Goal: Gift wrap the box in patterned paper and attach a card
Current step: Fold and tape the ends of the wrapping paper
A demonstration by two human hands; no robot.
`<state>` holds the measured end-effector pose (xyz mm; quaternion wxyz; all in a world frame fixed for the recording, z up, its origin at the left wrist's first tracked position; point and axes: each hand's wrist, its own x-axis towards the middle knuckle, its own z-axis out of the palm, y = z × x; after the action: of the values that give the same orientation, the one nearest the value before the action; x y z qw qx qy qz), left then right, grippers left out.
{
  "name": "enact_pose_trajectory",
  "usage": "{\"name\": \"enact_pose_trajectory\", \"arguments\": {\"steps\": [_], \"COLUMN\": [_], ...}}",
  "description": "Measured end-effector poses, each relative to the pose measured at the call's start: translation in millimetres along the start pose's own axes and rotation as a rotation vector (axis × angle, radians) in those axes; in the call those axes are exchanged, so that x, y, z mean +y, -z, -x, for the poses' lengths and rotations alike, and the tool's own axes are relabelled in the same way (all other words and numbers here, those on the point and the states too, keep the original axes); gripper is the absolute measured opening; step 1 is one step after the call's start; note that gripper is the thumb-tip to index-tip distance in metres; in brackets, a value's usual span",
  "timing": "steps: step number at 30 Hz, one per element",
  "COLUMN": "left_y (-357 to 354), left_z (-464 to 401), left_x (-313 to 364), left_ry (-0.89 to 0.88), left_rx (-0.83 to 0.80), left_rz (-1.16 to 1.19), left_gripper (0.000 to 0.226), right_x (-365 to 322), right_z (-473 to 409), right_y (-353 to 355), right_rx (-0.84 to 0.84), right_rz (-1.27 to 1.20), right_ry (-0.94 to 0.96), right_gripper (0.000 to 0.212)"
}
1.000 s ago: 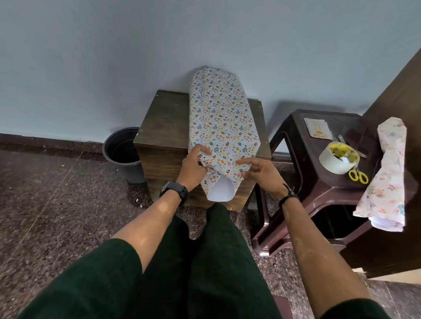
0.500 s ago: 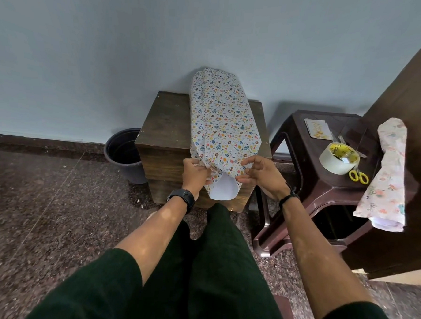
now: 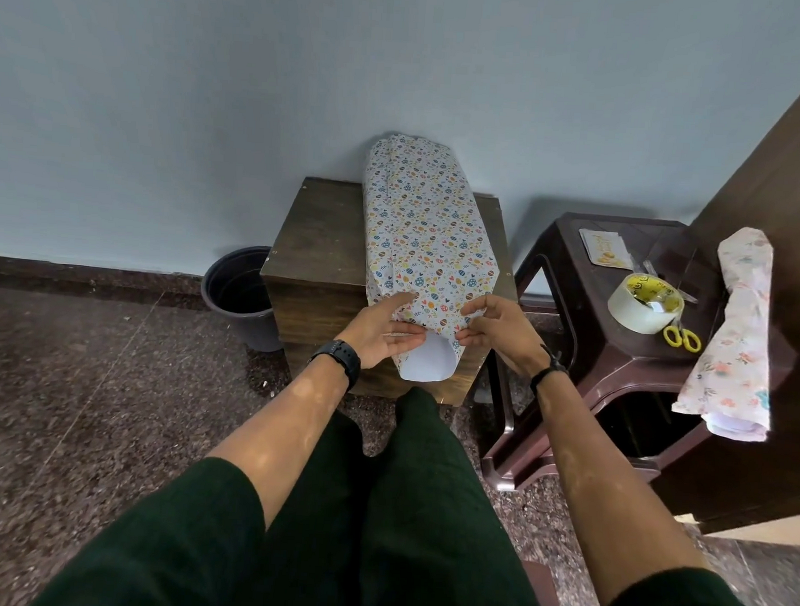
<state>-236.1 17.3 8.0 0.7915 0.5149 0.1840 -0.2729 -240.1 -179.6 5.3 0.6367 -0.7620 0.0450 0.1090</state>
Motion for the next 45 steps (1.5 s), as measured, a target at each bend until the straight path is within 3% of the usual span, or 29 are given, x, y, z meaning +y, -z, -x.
{"name": "enact_pose_trajectory", "arguments": {"steps": [10,18,22,25,29,32,35,39,45], "left_y": [7,2,-2,-2,-1,-2,-3,0,0], "left_z": [-8,-9,-11,-11,-12,-14,-12,-11,-10], "left_x": [1,-5,-7,-8,-11,-12,-12,-11,-11], "left_ry": [-0.058,-0.088,-0.09,-0.102,-0.12,-0.129,-0.134,-0.138,-0.146], "left_rx": [0.059,0.115,0.103,0.095,0.099,0.101,0.11,0.111,0.104], "left_rz": [0.053,0.152,0.173,0.18,0.192,0.191,0.187,0.183,0.189], "left_gripper": [0.018,0.048,0.032,0.019,0.017,0.015,0.014,0.013,0.013], "right_x": [-5,-5,-2,7,9,4,0,-6,-8], "right_z": [2,5,3,0,6,7,5,3,0], "right_y": [4,-2,-12,-15,-14,-12,-16,-18,-14], "right_rx": [0.022,0.04,0.187,0.312,0.165,0.071,0.024,0.013,-0.032], "right_rz": [-0.108,-0.314,-0.382,-0.405,-0.287,-0.403,-0.485,-0.645,-0.706], "right_ry": [-0.009,-0.088,-0.14,-0.175,-0.385,-0.454,-0.47,-0.437,-0.376], "right_gripper": [0.013,0.021,0.024,0.038,0.028,0.034,0.031,0.012,0.01]}}
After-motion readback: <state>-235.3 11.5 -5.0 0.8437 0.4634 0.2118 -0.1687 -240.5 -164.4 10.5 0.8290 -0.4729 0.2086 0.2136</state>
